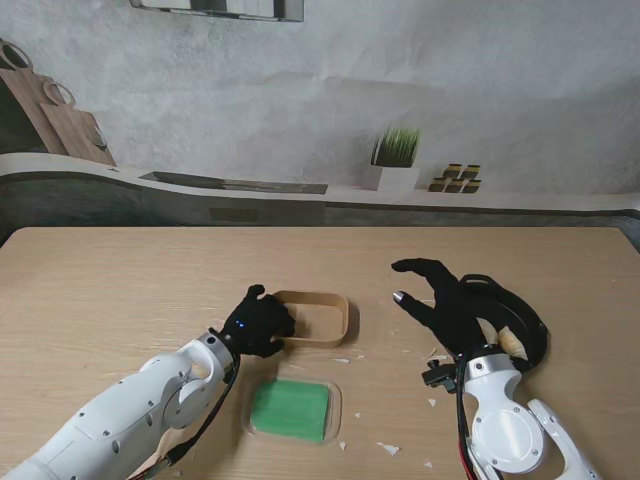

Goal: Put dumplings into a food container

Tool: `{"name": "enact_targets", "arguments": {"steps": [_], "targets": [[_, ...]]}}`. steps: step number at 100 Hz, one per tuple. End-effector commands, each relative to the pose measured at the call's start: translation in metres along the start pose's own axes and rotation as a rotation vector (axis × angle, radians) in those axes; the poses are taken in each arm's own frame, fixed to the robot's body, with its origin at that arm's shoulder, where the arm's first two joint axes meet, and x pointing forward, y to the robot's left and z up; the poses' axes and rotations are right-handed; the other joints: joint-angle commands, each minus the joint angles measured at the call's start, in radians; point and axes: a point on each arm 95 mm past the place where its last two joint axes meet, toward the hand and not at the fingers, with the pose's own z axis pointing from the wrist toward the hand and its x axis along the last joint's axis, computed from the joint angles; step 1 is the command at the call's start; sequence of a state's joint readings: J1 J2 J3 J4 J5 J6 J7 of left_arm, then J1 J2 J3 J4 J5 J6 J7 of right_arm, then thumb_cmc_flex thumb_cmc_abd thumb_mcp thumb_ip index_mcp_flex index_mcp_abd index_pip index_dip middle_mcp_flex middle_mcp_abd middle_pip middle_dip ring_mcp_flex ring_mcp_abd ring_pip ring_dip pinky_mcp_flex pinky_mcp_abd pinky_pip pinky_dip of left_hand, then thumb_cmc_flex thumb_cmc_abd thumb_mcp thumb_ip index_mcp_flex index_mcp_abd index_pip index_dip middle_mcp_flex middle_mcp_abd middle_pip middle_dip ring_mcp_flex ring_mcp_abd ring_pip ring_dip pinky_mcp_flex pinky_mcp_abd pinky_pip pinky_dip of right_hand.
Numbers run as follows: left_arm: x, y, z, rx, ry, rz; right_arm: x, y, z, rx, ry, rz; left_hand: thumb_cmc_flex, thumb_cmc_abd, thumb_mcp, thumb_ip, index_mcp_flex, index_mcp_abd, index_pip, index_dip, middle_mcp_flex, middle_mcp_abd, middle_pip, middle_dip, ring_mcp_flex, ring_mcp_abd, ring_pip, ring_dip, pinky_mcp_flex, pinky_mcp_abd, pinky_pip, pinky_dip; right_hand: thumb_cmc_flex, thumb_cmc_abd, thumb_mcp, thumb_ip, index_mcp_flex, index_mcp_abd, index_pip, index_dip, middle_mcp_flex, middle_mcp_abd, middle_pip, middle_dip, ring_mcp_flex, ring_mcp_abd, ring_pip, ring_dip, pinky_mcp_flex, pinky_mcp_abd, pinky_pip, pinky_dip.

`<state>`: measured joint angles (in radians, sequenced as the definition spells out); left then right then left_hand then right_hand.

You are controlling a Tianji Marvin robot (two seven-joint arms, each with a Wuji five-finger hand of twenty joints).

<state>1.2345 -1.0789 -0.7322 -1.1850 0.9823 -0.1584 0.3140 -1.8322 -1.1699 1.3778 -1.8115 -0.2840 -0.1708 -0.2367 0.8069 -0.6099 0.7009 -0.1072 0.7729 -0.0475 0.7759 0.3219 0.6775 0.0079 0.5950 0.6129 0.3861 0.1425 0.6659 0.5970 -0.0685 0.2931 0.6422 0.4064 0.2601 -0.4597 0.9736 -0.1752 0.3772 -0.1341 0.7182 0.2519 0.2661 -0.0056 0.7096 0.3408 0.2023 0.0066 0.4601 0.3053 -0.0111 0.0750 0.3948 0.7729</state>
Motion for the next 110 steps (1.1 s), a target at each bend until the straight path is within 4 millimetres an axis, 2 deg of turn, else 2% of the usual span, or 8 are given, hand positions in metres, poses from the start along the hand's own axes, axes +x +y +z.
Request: {"name": "enact_targets", "arguments": {"steps": [1, 4, 18, 43, 62, 76, 89, 110], "targets": [[0.003, -0.001, -0.002, -0.007, 0.001, 0.000, 0.001, -0.005, -0.001, 0.015, -0.002, 0.012, -0.087, 0.015, 0.102, -0.010, -0.059, 0.031, -0.149, -0.008, -0.107, 0.039, -0.026, -0.092, -0.060, 0.022, -0.042, 0.005, -0.018, 0.032, -0.079, -0.016, 0.006, -0.019, 0.018, 0.037, 0.002, -0.016, -0.002, 0.003, 0.009, -0.002, -0.002, 0.005, -0.002, -0.017, 0.005, 0.008, -0.002, -0.014, -0.006, 0.012], [0.003, -0.002, -0.004, -0.003, 0.001, 0.001, 0.001, -0.005, -0.001, 0.017, -0.002, 0.011, -0.139, 0.024, 0.138, 0.018, -0.102, 0.040, -0.195, -0.002, -0.155, 0.048, -0.048, -0.109, -0.082, 0.024, -0.055, 0.001, -0.021, 0.033, -0.097, -0.013, 0.007, -0.020, 0.018, 0.037, 0.003, -0.016, -0.002, 0.003, 0.010, -0.001, -0.002, 0.005, 0.000, -0.017, 0.006, 0.008, -0.001, -0.014, -0.006, 0.012], [0.004, -0.011, -0.012, 0.025, 0.014, 0.009, 0.001, -0.006, -0.001, 0.020, -0.003, 0.011, -0.226, -0.001, 0.101, 0.009, -0.309, 0.026, -0.297, -0.008, -0.322, 0.055, -0.122, -0.179, -0.166, 0.024, -0.151, -0.039, -0.026, 0.031, -0.166, 0.013, 0.008, -0.022, 0.018, 0.038, 0.003, -0.018, -0.001, 0.004, 0.009, 0.001, -0.001, 0.006, -0.001, -0.016, 0.006, 0.008, -0.002, -0.014, -0.006, 0.012], [0.013, -0.037, -0.026, 0.137, 0.004, -0.113, 0.001, -0.008, -0.001, 0.035, 0.003, -0.005, -0.315, 0.084, -0.078, 0.021, -0.504, 0.030, -0.434, -0.080, -0.477, 0.143, -0.294, -0.355, -0.288, 0.031, -0.323, -0.135, -0.018, 0.024, -0.232, 0.074, 0.008, -0.023, 0.018, 0.037, 0.001, -0.019, -0.002, 0.004, 0.008, 0.004, -0.001, 0.006, -0.001, -0.016, 0.005, 0.008, -0.002, -0.013, -0.006, 0.012], [0.025, -0.055, -0.054, 0.255, -0.070, -0.306, 0.003, -0.010, -0.001, 0.061, 0.010, 0.012, -0.303, 0.126, -0.132, 0.032, -0.503, 0.058, -0.442, -0.090, -0.472, 0.084, -0.280, -0.344, -0.290, 0.037, -0.337, -0.142, -0.012, 0.050, -0.168, 0.083, 0.007, -0.025, 0.015, 0.038, -0.006, -0.029, -0.003, 0.004, 0.003, 0.005, -0.003, 0.005, 0.002, -0.015, 0.004, 0.007, 0.004, -0.009, -0.005, 0.012], [0.031, -0.060, -0.076, 0.289, -0.113, -0.469, 0.003, -0.015, -0.001, 0.085, -0.005, 0.023, -0.279, 0.238, -0.291, 0.070, -0.529, 0.115, -0.471, -0.106, -0.475, 0.104, -0.303, -0.344, -0.295, 0.057, -0.362, -0.159, 0.016, 0.111, -0.082, 0.036, 0.007, -0.023, 0.015, 0.038, -0.010, -0.029, -0.004, 0.004, 0.001, 0.005, -0.004, 0.004, 0.004, -0.014, 0.003, 0.007, 0.010, -0.006, -0.003, 0.012], [0.032, -0.056, -0.091, 0.316, -0.172, -0.609, 0.004, -0.021, -0.001, 0.118, -0.014, 0.024, -0.262, 0.290, -0.379, 0.078, -0.516, 0.128, -0.482, -0.112, -0.471, 0.125, -0.275, -0.324, -0.285, 0.083, -0.380, -0.170, 0.021, 0.149, -0.118, -0.006, 0.006, -0.023, 0.014, 0.038, -0.014, -0.032, -0.006, 0.003, 0.000, 0.003, -0.005, 0.004, 0.004, -0.014, 0.001, 0.006, 0.013, -0.004, -0.003, 0.011], [0.026, -0.047, -0.103, 0.338, -0.242, -0.721, 0.006, -0.031, -0.003, 0.165, -0.026, 0.018, -0.245, 0.285, -0.421, 0.082, -0.501, 0.152, -0.496, -0.119, -0.464, 0.139, -0.290, -0.340, -0.285, 0.112, -0.422, -0.193, 0.025, 0.170, -0.164, -0.023, 0.008, -0.026, 0.011, 0.039, -0.027, -0.036, -0.005, 0.003, -0.006, 0.004, -0.006, 0.004, 0.004, -0.013, -0.001, 0.005, 0.012, -0.002, -0.003, 0.011]]}}
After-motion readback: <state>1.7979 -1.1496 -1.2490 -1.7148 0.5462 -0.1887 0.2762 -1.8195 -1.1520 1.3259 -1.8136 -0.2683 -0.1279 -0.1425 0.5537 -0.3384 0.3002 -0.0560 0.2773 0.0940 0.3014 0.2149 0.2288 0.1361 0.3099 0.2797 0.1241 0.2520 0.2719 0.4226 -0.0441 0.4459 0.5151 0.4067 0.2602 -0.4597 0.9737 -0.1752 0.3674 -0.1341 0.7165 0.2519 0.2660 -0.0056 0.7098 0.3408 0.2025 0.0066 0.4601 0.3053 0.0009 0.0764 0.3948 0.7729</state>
